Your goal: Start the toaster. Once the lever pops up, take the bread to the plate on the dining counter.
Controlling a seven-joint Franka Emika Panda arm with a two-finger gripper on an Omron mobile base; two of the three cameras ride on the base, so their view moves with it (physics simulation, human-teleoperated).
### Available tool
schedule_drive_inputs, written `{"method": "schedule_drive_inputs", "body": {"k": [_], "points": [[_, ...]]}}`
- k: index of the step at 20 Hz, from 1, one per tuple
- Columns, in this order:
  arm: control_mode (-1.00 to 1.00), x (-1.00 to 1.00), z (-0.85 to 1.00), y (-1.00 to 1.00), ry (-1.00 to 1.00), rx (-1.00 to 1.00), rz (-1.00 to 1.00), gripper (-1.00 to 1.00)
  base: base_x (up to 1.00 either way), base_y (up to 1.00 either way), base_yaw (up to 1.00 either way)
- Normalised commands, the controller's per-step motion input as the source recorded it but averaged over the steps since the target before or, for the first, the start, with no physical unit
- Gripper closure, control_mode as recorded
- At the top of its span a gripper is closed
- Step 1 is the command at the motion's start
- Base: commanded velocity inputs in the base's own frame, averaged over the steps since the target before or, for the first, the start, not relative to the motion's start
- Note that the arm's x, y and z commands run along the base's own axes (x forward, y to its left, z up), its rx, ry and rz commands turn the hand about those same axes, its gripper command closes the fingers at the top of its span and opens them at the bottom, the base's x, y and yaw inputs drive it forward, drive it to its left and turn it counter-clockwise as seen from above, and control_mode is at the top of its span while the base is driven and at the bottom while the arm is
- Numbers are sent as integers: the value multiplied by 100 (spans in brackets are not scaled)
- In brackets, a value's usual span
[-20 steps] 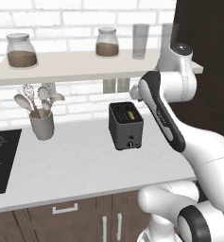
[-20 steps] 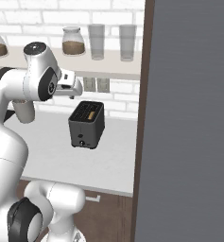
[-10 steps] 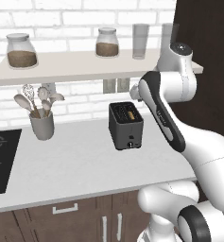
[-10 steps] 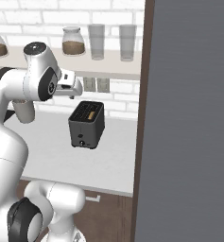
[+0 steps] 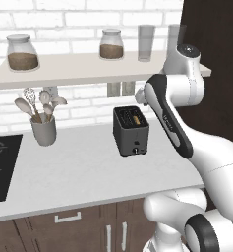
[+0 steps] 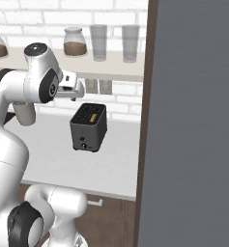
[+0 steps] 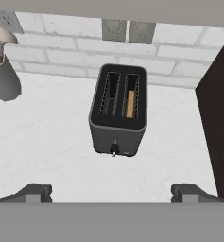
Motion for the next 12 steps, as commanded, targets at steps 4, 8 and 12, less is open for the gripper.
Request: {"method": "schedule_drive_inputs", "body": {"k": [4, 8, 12], "points": [[-100, 0, 0, 0, 0, 0, 0, -100, 0, 0, 0], [-100, 0, 0, 0, 0, 0, 0, -100, 0, 0, 0], [-100, 0, 0, 0, 0, 0, 0, -100, 0, 0, 0]]}}
